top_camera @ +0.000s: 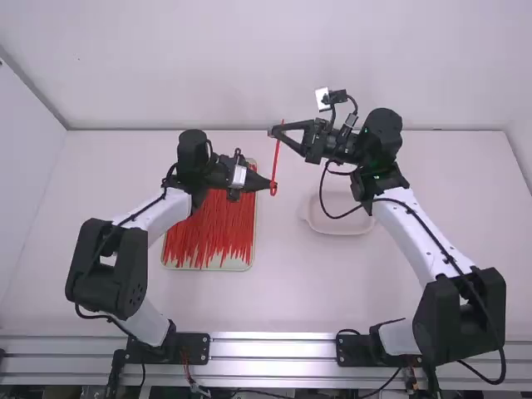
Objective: Fasten the cable tie
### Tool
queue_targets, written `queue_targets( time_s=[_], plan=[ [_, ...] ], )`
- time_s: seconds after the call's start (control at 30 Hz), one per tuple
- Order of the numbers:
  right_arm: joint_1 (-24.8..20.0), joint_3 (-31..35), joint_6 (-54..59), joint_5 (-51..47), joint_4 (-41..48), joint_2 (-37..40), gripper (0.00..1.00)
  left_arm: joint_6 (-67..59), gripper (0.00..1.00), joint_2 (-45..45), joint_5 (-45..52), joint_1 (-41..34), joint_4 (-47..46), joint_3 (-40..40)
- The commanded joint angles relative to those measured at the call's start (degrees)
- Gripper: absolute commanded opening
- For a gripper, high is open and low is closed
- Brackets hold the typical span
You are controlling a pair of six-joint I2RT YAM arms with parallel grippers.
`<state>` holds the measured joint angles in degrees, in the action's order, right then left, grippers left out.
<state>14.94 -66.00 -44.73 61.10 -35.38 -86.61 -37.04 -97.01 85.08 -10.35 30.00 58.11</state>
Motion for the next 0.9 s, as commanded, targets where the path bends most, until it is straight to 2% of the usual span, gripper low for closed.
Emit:
queue_targets(
  time_s=[0.0, 0.87],
  plan=[
    [-0.33, -1.81, 0.17, -1.2, -0.31, 1.09, 0.0, 0.22, 0.03, -0.26, 1.51, -0.48, -0.15, -1.18],
    [-0.31, -1.81, 0.42, -2.47, -0.22, 1.09, 0.0, 0.28, 0.02, -0.26, 3.93, -0.28, 1.11, -1.18]
  ],
)
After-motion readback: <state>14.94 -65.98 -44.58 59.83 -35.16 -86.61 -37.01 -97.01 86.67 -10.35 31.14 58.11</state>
